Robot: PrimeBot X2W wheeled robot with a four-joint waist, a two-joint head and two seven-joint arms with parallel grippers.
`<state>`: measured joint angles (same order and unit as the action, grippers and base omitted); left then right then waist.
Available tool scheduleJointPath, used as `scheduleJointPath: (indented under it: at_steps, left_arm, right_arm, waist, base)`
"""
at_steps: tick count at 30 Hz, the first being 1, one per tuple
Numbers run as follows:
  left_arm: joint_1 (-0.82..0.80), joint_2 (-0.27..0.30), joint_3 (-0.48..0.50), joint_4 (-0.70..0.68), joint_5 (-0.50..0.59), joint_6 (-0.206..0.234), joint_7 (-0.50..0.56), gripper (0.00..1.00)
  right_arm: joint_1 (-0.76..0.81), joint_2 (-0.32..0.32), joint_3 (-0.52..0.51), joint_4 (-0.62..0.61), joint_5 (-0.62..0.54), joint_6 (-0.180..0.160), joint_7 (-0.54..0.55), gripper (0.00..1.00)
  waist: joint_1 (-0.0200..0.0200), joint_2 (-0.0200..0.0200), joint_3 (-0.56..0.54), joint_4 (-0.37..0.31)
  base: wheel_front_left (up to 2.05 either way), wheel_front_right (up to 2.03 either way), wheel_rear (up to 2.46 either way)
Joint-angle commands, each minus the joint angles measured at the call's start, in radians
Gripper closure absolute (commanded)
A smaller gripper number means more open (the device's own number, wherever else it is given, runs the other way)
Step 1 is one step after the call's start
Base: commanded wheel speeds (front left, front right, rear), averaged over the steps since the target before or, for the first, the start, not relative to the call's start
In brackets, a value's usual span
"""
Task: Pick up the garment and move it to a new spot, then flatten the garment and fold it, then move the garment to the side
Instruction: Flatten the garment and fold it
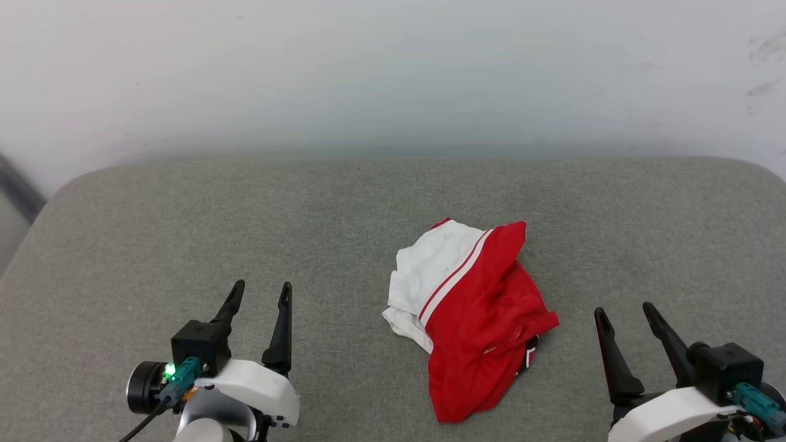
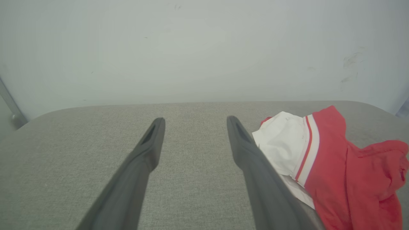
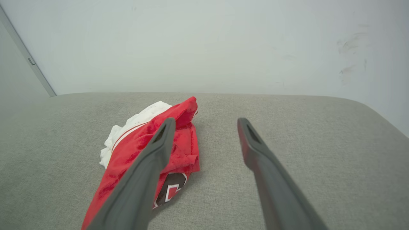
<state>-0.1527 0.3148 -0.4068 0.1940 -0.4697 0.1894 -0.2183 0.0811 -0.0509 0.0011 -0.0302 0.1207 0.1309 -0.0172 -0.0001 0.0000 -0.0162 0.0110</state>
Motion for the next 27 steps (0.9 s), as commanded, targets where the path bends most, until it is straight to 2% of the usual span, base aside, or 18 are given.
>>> scheduleJointPath:
  at_steps: [1,5,9,18,27]
  left_arm:
    - [0.007,0.005,0.0,-0.005,-0.002,0.004,0.002,0.0]
    - [-0.004,0.004,-0.002,-0.012,-0.004,0.005,0.002,0.0]
    - [-0.029,-0.006,-0.008,-0.022,-0.001,0.003,0.0,0.0]
    - [-0.093,-0.034,-0.026,-0.025,0.014,-0.011,-0.018,0.0]
    - [-0.14,-0.06,-0.031,0.0,0.024,-0.03,-0.036,0.0]
  right_arm:
    - [0.005,0.001,-0.002,0.0,0.003,0.0,0.001,0.0]
    - [0.002,0.001,-0.022,0.023,0.033,0.0,0.056,0.0]
    - [-0.031,-0.008,0.007,0.035,0.058,0.0,0.195,0.0]
    - [-0.184,-0.155,0.162,-0.003,0.153,0.0,0.494,0.0]
    - [-0.293,-0.247,0.292,0.065,0.241,0.0,0.647,0.0]
  waist:
    - [0.0001,0.0,0.001,-0.001]
    - [0.0001,0.0,0.01,0.002]
    - [0.0001,0.0,0.035,0.017]
    - [0.0001,0.0,0.132,0.075]
    - [0.0001,0.0,0.189,0.109]
  base:
    - [0.0,0.0,0.0]
    - [0.0,0.0,0.0]
    - [0.0,0.0,0.0]
    - [0.0,0.0,0.0]
    - [0.0,0.0,0.0]
